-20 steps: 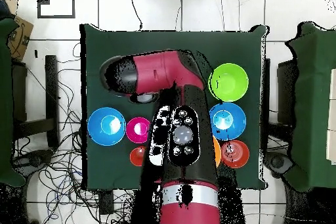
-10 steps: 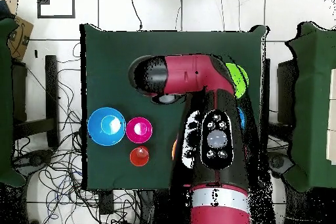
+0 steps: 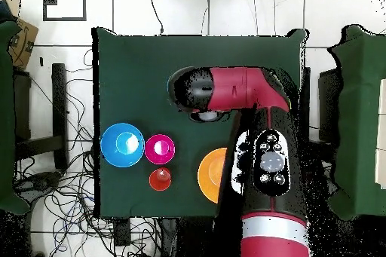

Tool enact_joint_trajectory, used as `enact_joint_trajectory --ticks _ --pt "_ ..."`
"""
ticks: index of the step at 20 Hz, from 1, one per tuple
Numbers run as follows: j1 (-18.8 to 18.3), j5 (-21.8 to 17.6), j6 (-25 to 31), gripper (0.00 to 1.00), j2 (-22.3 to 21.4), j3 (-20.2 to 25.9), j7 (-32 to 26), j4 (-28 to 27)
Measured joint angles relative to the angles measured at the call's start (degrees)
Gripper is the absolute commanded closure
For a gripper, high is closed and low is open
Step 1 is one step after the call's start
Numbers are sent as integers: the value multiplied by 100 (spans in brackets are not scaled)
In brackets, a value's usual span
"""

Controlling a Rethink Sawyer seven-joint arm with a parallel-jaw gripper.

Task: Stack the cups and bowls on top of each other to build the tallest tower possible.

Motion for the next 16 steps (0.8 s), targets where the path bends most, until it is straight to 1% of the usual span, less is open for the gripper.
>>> enact_joint_trajectory --ticks 9,16 --pt "-63 -329 -394 0 -1 55 0 59" --pt "-265 -529 -610 0 0 327 0 60"
